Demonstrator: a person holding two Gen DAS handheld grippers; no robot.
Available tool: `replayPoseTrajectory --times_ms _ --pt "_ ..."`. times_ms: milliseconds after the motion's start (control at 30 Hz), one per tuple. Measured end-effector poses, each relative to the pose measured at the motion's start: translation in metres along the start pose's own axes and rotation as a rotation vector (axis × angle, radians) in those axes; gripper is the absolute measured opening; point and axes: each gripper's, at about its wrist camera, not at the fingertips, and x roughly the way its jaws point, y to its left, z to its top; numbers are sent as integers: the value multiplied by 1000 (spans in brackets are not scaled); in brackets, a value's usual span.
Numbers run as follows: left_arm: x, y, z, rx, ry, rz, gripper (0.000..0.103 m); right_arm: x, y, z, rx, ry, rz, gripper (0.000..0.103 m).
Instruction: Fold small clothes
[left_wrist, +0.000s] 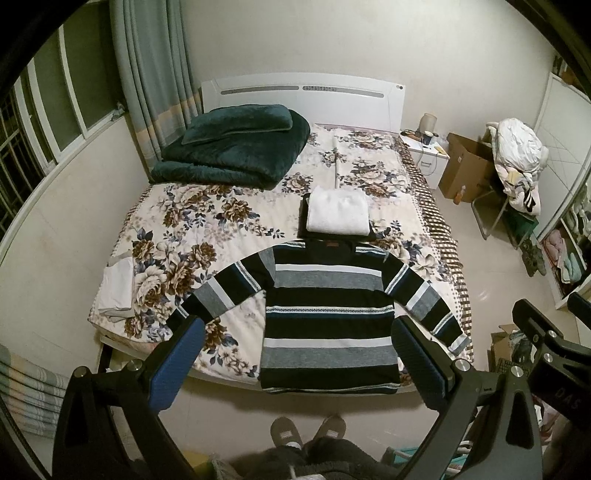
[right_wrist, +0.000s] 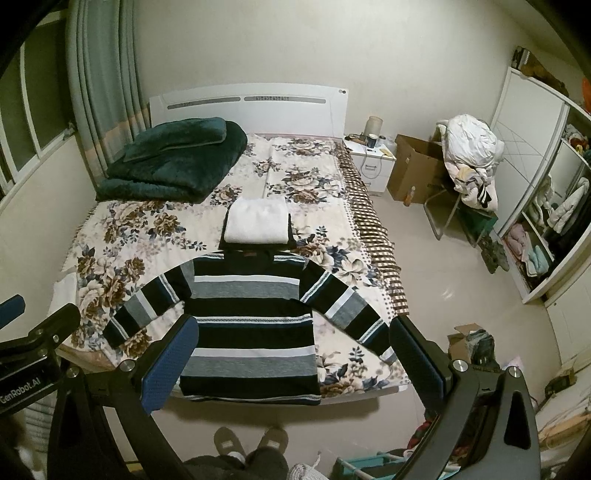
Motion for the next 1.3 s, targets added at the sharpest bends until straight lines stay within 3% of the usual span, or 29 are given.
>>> replayPoseTrajectory --times_ms 1300 --pt "-10 -5 9 -1 -16 -1 103 -2 0 2 6 -11 5 103"
